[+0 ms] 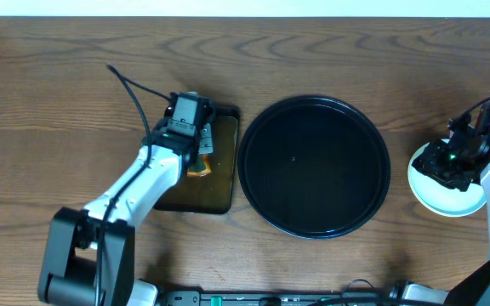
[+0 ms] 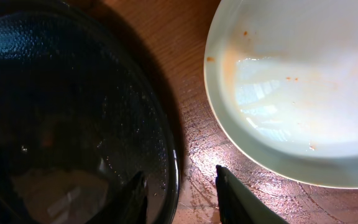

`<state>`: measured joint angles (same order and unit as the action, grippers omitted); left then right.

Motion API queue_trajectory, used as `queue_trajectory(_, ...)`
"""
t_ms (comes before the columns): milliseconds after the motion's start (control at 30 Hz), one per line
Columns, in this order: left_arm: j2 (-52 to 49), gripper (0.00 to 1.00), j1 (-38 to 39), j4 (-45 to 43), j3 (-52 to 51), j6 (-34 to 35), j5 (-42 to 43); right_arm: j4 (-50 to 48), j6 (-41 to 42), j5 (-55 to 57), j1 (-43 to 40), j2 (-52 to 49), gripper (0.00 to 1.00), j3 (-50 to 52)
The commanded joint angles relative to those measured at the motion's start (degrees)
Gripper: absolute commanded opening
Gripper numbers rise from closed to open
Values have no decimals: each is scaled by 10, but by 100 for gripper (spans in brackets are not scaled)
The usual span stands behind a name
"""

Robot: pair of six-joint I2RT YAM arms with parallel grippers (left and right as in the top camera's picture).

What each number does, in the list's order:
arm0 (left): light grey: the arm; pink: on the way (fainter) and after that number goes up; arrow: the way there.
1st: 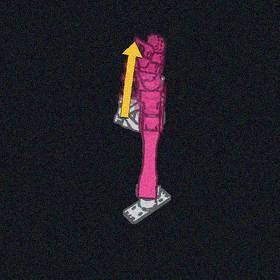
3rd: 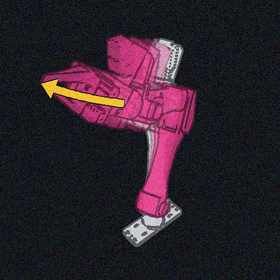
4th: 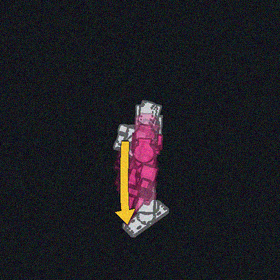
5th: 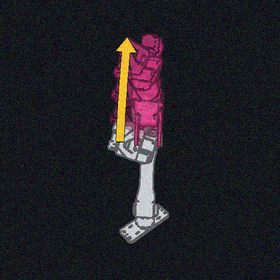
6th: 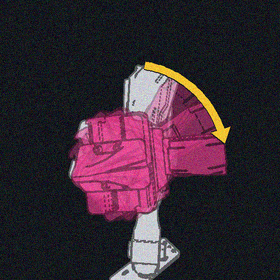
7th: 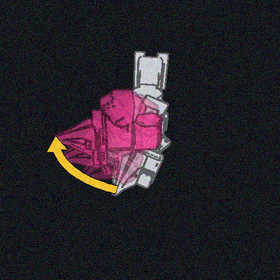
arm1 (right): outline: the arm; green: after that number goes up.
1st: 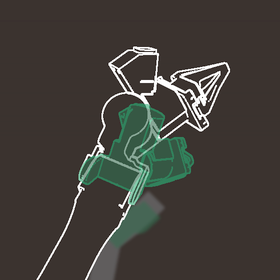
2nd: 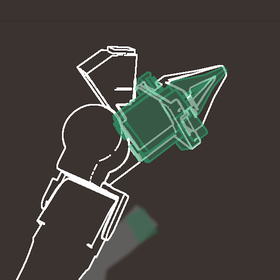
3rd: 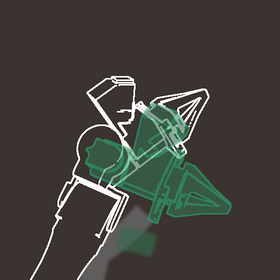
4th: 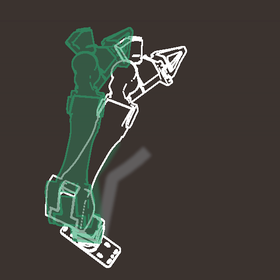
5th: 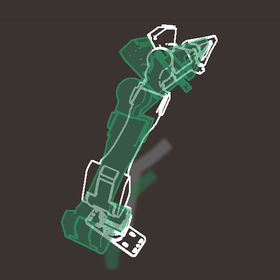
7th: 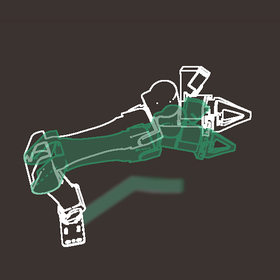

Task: Clean dirty plates on tray and stack at the side

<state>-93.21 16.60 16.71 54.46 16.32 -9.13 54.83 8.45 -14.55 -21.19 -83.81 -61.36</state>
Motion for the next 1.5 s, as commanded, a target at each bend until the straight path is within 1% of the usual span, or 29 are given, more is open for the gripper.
queue_trajectory(0,-33,26,-20,3,7,9,41,0,-11,-7,5,9,33,3)
queue_trajectory(67,-48,24,-24,2,7,9,75,0,-11,-7,5,9,33,3)
queue_trajectory(167,-63,22,-24,3,7,9,101,0,-11,-7,5,9,33,3)
queue_trajectory(267,-71,19,-24,3,5,9,103,0,-12,-5,5,9,33,3)
queue_trajectory(367,-78,19,-24,3,1,9,103,0,-15,-5,5,9,33,3)
queue_trajectory(433,-84,13,-24,3,1,9,105,0,-15,-5,5,9,33,3)
queue_trajectory(533,-95,8,-24,3,1,8,133,0,-15,-5,5,9,33,3)
queue_trajectory(600,-98,8,-24,5,0,8,127,1,-15,-5,5,9,33,3)
queue_trajectory(633,-98,11,-24,6,0,9,120,1,-15,-5,5,9,33,3)
queue_trajectory(667,-98,17,-24,6,0,8,109,1,-15,-5,5,9,33,3)
queue_trajectory(700,-98,17,-24,7,0,9,93,1,-15,-5,5,9,33,3)
queue_trajectory(733,-98,21,-24,7,0,9,79,1,-15,-5,5,9,33,3)
queue_trajectory(800,-98,23,-24,8,0,9,51,2,-15,-5,5,9,33,3)
queue_trajectory(900,-98,23,-24,9,-1,9,19,5,-15,-5,5,9,33,3)
queue_trajectory(1167,-98,24,-24,9,-13,18,42,5,-15,-5,5,9,32,3)
queue_trajectory(1300,-98,45,-24,9,-31,18,42,5,-15,-5,5,9,32,3)
queue_trajectory(1367,-98,53,-24,10,-34,17,42,5,-15,-5,5,9,32,3)
queue_trajectory(1400,-98,54,-24,12,-33,17,42,5,-15,-5,5,9,32,3)
queue_trajectory(1467,-97,54,-24,12,-33,17,42,7,-15,-5,5,9,32,3)
